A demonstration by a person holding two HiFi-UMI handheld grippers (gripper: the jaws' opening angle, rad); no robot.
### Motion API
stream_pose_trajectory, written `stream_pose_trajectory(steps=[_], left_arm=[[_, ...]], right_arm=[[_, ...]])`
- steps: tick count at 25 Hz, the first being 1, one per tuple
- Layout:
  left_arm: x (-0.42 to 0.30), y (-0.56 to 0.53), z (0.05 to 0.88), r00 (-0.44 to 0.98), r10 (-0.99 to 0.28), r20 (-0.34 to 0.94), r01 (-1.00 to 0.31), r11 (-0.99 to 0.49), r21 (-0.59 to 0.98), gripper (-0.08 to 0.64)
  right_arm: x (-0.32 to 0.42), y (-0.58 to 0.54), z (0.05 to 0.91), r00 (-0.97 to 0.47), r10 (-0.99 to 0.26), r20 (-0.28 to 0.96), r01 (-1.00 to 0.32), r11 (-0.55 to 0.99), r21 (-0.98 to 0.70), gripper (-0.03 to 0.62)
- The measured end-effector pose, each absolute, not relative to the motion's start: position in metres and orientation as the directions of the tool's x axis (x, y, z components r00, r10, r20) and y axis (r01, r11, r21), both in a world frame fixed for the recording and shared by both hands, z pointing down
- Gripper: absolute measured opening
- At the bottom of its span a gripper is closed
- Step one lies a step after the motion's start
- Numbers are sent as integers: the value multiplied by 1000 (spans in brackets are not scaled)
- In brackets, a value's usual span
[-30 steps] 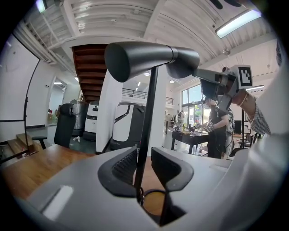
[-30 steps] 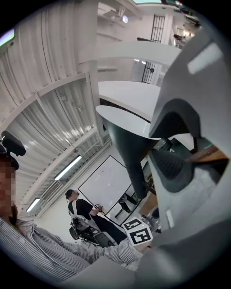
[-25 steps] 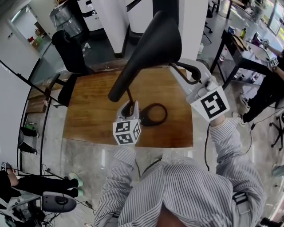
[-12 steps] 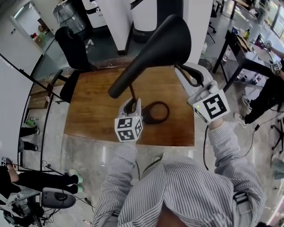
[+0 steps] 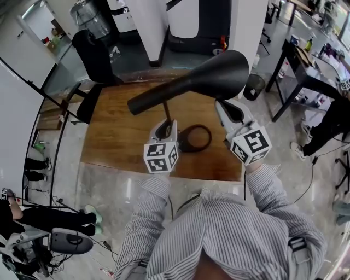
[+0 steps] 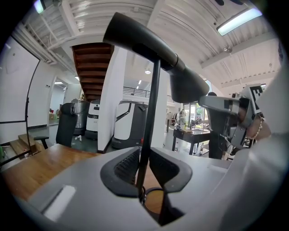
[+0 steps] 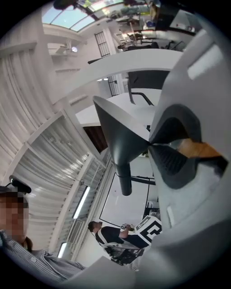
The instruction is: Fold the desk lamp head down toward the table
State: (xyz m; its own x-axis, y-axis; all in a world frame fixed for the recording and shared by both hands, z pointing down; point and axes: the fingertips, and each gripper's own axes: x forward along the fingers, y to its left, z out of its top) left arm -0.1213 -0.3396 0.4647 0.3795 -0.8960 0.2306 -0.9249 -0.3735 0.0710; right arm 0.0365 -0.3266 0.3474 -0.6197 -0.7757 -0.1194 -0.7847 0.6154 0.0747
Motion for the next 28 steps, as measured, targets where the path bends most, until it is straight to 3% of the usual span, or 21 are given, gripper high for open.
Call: stream_pose_trajectory(steps=[10,28], left_arm=[[-124,-343,467,369,-898,239,-929,-364,65,64],[-125,-345,471,373,-893,253,-927,-370,62,61]], right_arm=[[-3,-320,410,-664,-747,-28,-745,664,-69,3],[-66,-307,451,-722,-691,24,-666,686,-293,0]])
